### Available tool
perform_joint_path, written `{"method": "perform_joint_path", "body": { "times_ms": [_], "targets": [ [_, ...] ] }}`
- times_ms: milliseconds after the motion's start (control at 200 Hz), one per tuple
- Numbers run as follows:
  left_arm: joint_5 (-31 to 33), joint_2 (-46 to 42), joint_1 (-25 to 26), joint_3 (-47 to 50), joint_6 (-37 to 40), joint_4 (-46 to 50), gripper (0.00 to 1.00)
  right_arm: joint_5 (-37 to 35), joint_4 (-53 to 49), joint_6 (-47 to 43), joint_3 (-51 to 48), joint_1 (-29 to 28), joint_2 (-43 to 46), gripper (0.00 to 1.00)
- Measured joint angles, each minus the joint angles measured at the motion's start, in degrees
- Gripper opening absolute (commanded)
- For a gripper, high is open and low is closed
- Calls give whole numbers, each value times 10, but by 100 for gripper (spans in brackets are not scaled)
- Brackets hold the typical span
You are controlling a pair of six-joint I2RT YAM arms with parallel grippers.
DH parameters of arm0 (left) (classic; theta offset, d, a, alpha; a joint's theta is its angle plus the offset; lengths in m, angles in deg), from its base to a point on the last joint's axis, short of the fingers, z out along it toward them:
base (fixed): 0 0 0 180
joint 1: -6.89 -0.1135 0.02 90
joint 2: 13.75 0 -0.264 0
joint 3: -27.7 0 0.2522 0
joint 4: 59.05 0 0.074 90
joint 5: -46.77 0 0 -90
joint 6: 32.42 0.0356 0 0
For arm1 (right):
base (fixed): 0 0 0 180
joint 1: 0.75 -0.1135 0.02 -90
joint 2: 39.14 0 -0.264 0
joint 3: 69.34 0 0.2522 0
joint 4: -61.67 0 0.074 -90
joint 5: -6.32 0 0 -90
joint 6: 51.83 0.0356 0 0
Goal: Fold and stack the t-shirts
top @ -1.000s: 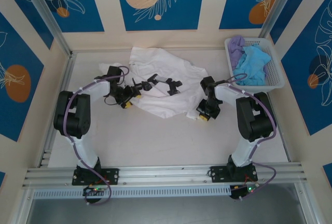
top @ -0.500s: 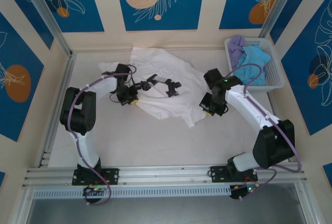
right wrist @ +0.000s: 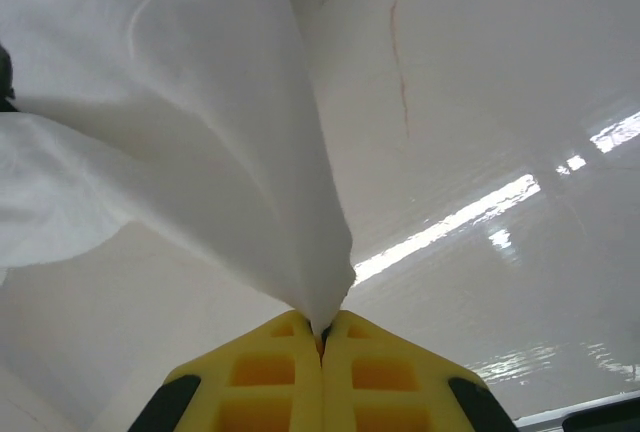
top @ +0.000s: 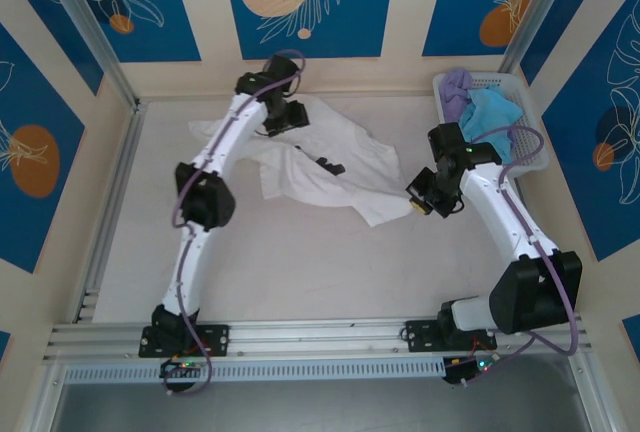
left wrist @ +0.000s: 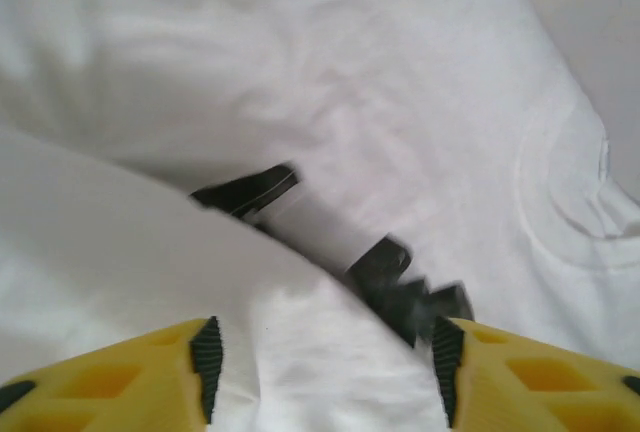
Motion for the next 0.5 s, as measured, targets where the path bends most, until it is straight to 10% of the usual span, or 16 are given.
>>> {"method": "perform_joint_path", "body": {
  "times_ms": [215,500],
  "targets": [
    [7,52,17,68,0,49,61,15,-2,-1,-5,40,-11,0],
    [24,-350,-38,546,-40,-66,71,41,15,-11,-19,41,-12,0]
  ]
}}
